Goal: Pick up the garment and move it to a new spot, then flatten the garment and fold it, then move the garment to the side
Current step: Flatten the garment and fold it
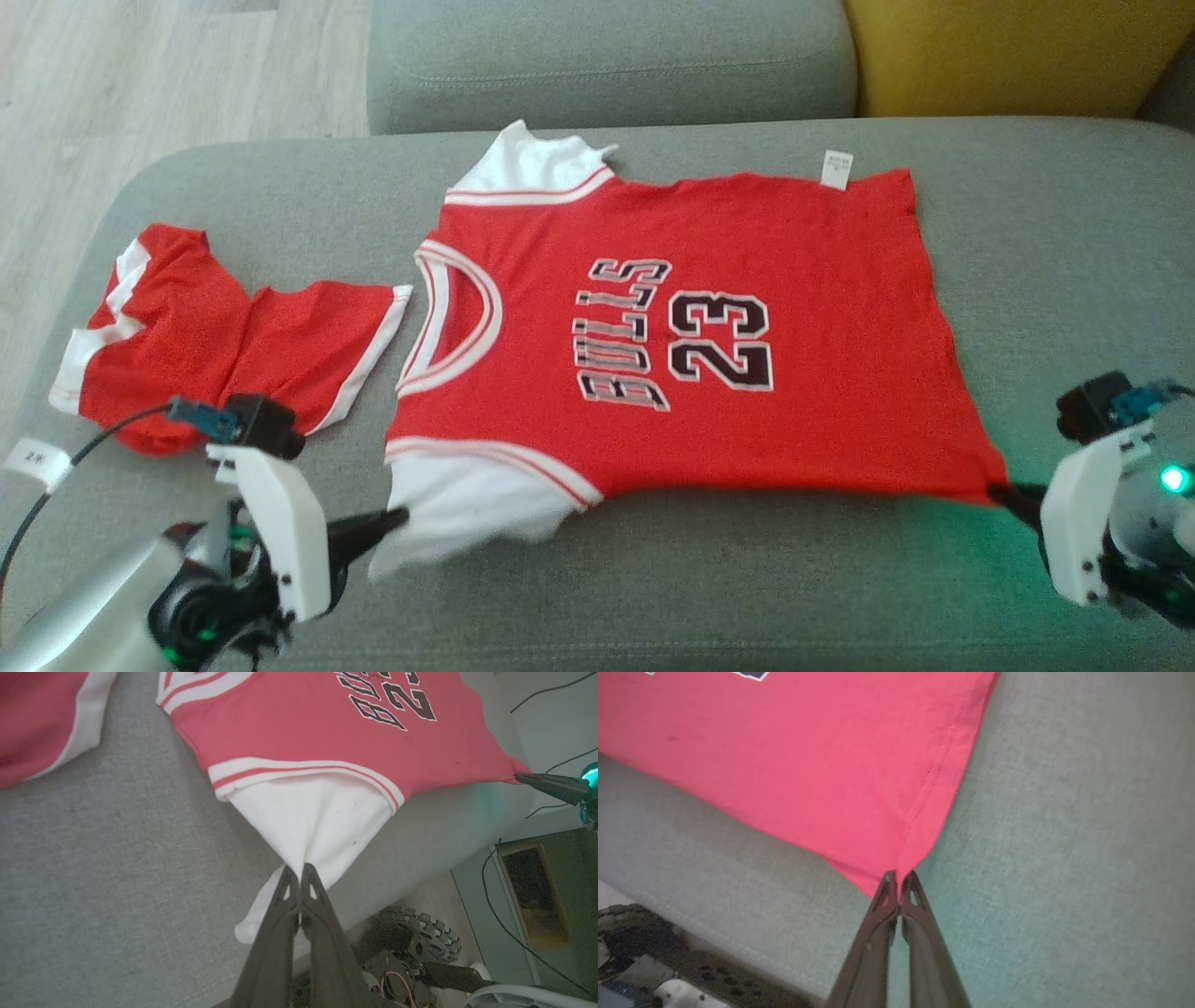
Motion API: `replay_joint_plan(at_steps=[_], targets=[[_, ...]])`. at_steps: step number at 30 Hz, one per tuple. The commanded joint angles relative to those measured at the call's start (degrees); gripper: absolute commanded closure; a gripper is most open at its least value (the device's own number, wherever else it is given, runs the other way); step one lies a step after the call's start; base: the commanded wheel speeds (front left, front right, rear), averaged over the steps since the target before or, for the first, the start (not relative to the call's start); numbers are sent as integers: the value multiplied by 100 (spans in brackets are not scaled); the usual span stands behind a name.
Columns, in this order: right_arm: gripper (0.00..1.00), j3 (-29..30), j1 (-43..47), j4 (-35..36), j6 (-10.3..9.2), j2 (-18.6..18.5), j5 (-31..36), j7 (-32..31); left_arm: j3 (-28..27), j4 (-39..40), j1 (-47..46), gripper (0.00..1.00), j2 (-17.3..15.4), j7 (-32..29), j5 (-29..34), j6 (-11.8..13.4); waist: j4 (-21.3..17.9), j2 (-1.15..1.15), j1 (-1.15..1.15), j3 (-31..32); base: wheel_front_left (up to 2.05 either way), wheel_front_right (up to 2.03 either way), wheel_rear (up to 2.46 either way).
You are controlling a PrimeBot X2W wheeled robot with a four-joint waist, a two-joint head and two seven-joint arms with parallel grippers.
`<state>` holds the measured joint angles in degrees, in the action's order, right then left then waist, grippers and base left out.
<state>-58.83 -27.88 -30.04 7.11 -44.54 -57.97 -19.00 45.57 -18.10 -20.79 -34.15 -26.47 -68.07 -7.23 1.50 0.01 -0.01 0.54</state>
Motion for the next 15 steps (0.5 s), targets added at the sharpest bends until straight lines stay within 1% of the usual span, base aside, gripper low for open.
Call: replay_joint_plan(at_steps=[1,4,8,12,15], targets=[[100,-24,75,206,37,-352,-143,-77,-278,268,-199,100,-377,-69,-72,33,-26,-1,1,28,0,0,0],[100,-109,197,582,37,-583,-540,-378,-273,649,-1,100,-605,-306,-250,92,-55,-1,1,53,0,0,0],[100,-127,194,928,37,-821,-741,-523,-335,1070,140,100,-835,-436,-389,215,-95,-1,1,39,0,0,0],[100,-10,60,1009,37,-869,-799,-462,-466,1317,78,100,-914,-355,-382,333,-130,-1,1,-26,0,0,0],[100,148,-110,957,37,-826,-845,-395,-589,1394,-87,100,-886,-185,-267,449,-151,-1,1,-131,0,0,0]])
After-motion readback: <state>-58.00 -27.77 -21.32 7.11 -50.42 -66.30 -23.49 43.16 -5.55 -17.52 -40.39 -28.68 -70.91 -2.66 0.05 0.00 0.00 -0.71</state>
